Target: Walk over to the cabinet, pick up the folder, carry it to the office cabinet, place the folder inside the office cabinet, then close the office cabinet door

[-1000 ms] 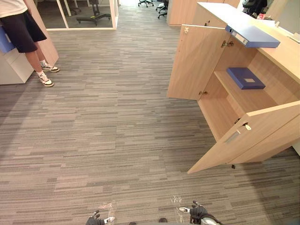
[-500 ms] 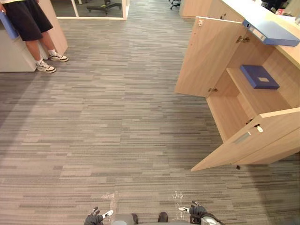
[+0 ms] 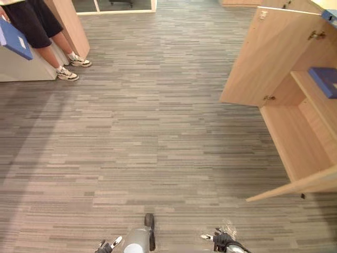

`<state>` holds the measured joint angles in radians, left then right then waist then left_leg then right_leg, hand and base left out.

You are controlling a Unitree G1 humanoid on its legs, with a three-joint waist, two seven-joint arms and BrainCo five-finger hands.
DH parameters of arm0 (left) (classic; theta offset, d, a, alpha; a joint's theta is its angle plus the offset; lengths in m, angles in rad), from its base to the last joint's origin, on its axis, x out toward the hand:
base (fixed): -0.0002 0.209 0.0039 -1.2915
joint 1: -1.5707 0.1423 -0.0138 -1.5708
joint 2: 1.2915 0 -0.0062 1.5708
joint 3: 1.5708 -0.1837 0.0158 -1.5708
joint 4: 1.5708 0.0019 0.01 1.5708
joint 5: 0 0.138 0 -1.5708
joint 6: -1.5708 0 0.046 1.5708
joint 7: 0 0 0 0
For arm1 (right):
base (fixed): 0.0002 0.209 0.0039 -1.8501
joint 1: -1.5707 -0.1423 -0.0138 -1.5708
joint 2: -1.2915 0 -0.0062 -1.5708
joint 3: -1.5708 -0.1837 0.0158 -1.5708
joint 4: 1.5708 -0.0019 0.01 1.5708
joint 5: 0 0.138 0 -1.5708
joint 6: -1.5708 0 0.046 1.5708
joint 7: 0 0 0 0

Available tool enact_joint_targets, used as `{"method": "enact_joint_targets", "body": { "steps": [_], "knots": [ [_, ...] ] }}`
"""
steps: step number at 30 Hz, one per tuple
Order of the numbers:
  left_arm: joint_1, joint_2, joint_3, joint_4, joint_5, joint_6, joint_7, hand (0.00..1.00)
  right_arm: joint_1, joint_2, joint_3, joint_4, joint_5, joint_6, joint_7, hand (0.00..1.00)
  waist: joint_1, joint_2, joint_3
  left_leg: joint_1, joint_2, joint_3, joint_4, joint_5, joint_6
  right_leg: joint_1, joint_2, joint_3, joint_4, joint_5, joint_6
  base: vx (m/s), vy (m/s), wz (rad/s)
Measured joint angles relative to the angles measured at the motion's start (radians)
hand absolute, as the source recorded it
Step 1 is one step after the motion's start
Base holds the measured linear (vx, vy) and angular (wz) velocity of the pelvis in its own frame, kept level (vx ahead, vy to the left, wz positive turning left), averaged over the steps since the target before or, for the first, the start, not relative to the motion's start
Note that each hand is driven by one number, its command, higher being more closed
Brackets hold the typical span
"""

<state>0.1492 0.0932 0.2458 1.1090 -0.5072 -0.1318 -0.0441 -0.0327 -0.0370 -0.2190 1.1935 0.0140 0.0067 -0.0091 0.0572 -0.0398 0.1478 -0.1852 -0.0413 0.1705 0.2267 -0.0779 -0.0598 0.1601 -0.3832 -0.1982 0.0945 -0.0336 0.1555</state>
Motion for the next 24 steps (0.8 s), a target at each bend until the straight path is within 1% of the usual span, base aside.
{"method": "enact_joint_targets", "body": {
  "steps": [1,2,3,4,5,6,7,8,9,10,11,12,13,14,15,16,17,18,19,20,21,22,23,24],
  "knots": [
    [0.010,-0.004,-0.004,0.001,0.009,-0.001,0.000,0.00,-0.003,0.000,0.000,-0.003,0.000,-0.001,0.004,0.00,0.010,0.008,-0.014,0.051,-0.028,0.006,-0.048,-0.004,0.023,-0.048,-0.026,0.042,0.074,0.015,-0.022,0.37,0.324,-1.02],
    [0.012,-0.006,-0.010,0.003,0.013,-0.002,0.001,0.00,-0.004,-0.001,-0.003,-0.006,0.000,-0.001,0.005,0.00,0.013,0.016,-0.019,0.079,-0.041,0.005,-0.075,-0.002,0.035,-0.078,-0.036,0.068,0.134,0.023,-0.031,0.44,0.405,-1.14],
    [0.017,0.000,-0.042,0.004,0.037,-0.003,0.003,0.00,-0.003,-0.013,-0.027,-0.025,0.001,-0.002,0.006,0.00,0.001,0.030,-0.035,0.138,-0.063,0.008,-0.113,0.028,0.094,-0.166,-0.075,0.065,0.337,0.023,-0.059,0.38,0.335,-0.67],
    [0.015,0.007,-0.057,0.003,0.038,-0.003,0.004,0.00,-0.001,-0.014,-0.029,-0.044,0.001,-0.006,0.001,0.00,-0.010,0.024,-0.040,0.164,-0.078,0.010,-0.121,0.029,0.107,-0.208,-0.102,0.051,0.455,0.010,-0.105,0.47,0.344,-0.20],
    [0.006,0.011,-0.075,-0.001,0.040,-0.004,0.005,0.00,-0.001,-0.021,-0.028,-0.067,0.003,-0.007,-0.003,0.00,-0.037,0.023,-0.040,0.212,-0.094,0.002,-0.139,0.027,0.120,-0.256,-0.145,-0.016,0.658,-0.015,-0.176,0.41,0.187,0.22],
    [-0.005,0.010,-0.095,-0.003,0.041,-0.008,0.006,0.00,-0.015,-0.025,-0.023,-0.069,0.005,-0.003,-0.008,0.00,-0.043,0.029,-0.036,0.264,-0.091,-0.002,-0.160,0.025,0.122,-0.275,-0.157,-0.118,0.770,-0.053,-0.184,0.48,0.155,0.08],
    [-0.017,0.010,-0.123,-0.005,0.052,-0.010,0.007,0.00,-0.025,-0.022,-0.014,-0.069,0.005,-0.003,-0.014,0.00,-0.041,0.048,-0.022,0.306,-0.071,-0.003,-0.168,0.022,0.117,-0.281,-0.132,-0.220,0.792,-0.118,-0.168,0.37,0.073,-0.22],
    [-0.024,0.009,-0.131,-0.002,0.060,-0.012,0.008,0.00,-0.037,-0.019,-0.013,-0.069,0.005,-0.003,-0.015,0.00,-0.039,0.060,-0.011,0.324,-0.054,-0.002,-0.168,0.019,0.113,-0.285,-0.097,-0.255,0.772,-0.149,-0.157,0.31,-0.002,-0.43],
    [-0.033,0.008,-0.148,0.005,0.076,-0.011,0.008,0.00,-0.056,-0.016,-0.002,-0.071,0.006,-0.005,-0.018,0.00,-0.041,0.079,0.009,0.351,-0.025,0.003,-0.168,0.017,0.110,-0.287,-0.031,-0.293,0.707,-0.177,-0.137,0.24,-0.080,-0.45],
    [-0.041,0.009,-0.171,0.015,0.086,-0.011,0.007,0.00,-0.063,-0.014,0.024,-0.083,0.006,-0.006,-0.023,0.00,-0.045,0.093,0.020,0.370,0.002,0.013,-0.168,0.012,0.102,-0.311,0.047,-0.324,0.596,-0.182,-0.130,0.22,-0.110,-0.41],
    [-0.048,0.011,-0.175,0.022,0.094,-0.011,0.007,0.00,-0.064,-0.011,0.025,-0.089,0.006,-0.007,-0.023,0.00,-0.046,0.093,0.025,0.378,0.011,0.017,-0.169,0.008,0.100,-0.327,0.081,-0.324,0.541,-0.180,-0.128,0.19,-0.162,-0.29],
    [-0.059,0.014,-0.175,0.027,0.115,-0.011,0.006,0.00,-0.070,-0.009,0.025,-0.094,0.007,-0.008,-0.026,0.00,-0.052,0.089,0.030,0.386,0.026,0.025,-0.171,-0.013,0.096,-0.363,0.142,-0.316,0.420,-0.164,-0.133,0.19,-0.198,-0.12],
    [-0.068,0.019,-0.176,0.029,0.145,-0.010,0.006,0.00,-0.074,-0.010,0.025,-0.093,0.008,-0.009,-0.029,0.00,-0.057,0.080,0.037,0.399,0.033,0.035,-0.182,-0.036,0.084,-0.376,0.180,-0.312,0.310,-0.123,-0.133,0.22,-0.252,0.01],
    [-0.073,0.030,-0.175,0.028,0.163,-0.011,0.005,0.00,-0.071,-0.008,0.024,-0.089,0.009,-0.009,-0.031,0.00,-0.061,0.060,0.046,0.417,0.026,0.037,-0.196,-0.063,0.067,-0.384,0.199,-0.292,0.211,-0.014,-0.165,0.18,-0.219,0.11],
    [-0.078,0.033,-0.172,0.029,0.165,-0.011,0.005,0.00,-0.066,-0.011,0.024,-0.087,0.009,-0.009,-0.032,0.00,-0.062,0.050,0.050,0.429,0.024,0.032,-0.198,-0.069,0.059,-0.375,0.206,-0.275,0.199,0.052,-0.191,0.21,-0.218,0.00],
    [-0.081,0.017,-0.160,0.032,0.191,-0.010,0.006,0.00,-0.060,-0.026,0.022,-0.077,0.017,-0.008,-0.032,0.00,-0.060,0.067,0.052,0.442,0.053,0.035,-0.203,-0.081,0.042,-0.371,0.240,-0.278,0.195,0.044,-0.210,0.21,-0.186,-0.12],
    [-0.084,0.005,-0.136,0.033,0.205,-0.009,0.006,0.00,-0.062,-0.030,0.012,-0.072,0.028,-0.009,-0.032,0.00,-0.061,0.087,0.051,0.447,0.077,0.040,-0.205,-0.093,0.025,-0.371,0.261,-0.289,0.207,0.011,-0.230,0.27,-0.271,-0.14],
    [-0.088,0.000,-0.122,0.034,0.208,-0.009,0.007,0.00,-0.062,-0.031,0.002,-0.070,0.036,-0.009,-0.032,0.00,-0.066,0.090,0.055,0.451,0.091,0.039,-0.205,-0.100,0.015,-0.369,0.272,-0.295,0.218,-0.010,-0.232,0.21,-0.236,0.03],
    [-0.091,-0.015,-0.092,0.039,0.205,-0.008,0.010,0.00,-0.056,-0.032,-0.024,-0.056,0.049,-0.010,-0.035,0.00,-0.070,0.091,0.055,0.458,0.119,0.037,-0.193,-0.111,0.002,-0.356,0.293,-0.312,0.230,-0.045,-0.238,0.24,-0.298,0.25],
    [-0.097,-0.027,-0.065,0.039,0.199,-0.006,0.014,0.00,-0.043,-0.031,-0.049,-0.049,0.059,-0.010,-0.039,0.00,-0.070,0.086,0.057,0.450,0.148,0.032,-0.136,-0.127,-0.013,-0.322,0.315,-0.332,0.217,-0.068,-0.242,0.24,-0.284,0.34],
    [-0.101,-0.032,-0.057,0.039,0.195,-0.005,0.015,0.00,-0.035,-0.029,-0.065,-0.048,0.065,-0.010,-0.039,0.00,-0.070,0.079,0.060,0.441,0.161,0.029,-0.090,-0.135,-0.014,-0.298,0.322,-0.346,0.202,-0.073,-0.244,0.29,-0.334,0.50],
    [-0.108,-0.037,-0.039,0.033,0.187,-0.005,0.016,0.00,-0.022,-0.027,-0.074,-0.047,0.081,-0.010,-0.043,0.00,-0.069,0.068,0.063,0.404,0.189,0.031,0.039,-0.143,-0.022,-0.241,0.342,-0.362,0.153,-0.073,-0.244,0.28,-0.336,0.47],
    [-0.104,-0.043,-0.017,0.016,0.185,-0.005,0.018,0.00,-0.007,-0.025,-0.073,-0.050,0.084,-0.010,-0.044,0.00,-0.068,0.061,0.062,0.332,0.224,0.034,0.228,-0.148,-0.031,-0.187,0.366,-0.371,0.099,-0.071,-0.241,0.27,-0.305,0.32],
    [-0.098,-0.050,0.005,-0.004,0.181,-0.005,0.022,0.00,0.001,-0.026,-0.072,-0.048,0.085,-0.009,-0.044,0.00,-0.062,0.062,0.060,0.256,0.261,0.036,0.432,-0.149,-0.036,-0.142,0.396,-0.369,0.054,-0.068,-0.242,0.28,-0.273,0.05]
  ]
}}
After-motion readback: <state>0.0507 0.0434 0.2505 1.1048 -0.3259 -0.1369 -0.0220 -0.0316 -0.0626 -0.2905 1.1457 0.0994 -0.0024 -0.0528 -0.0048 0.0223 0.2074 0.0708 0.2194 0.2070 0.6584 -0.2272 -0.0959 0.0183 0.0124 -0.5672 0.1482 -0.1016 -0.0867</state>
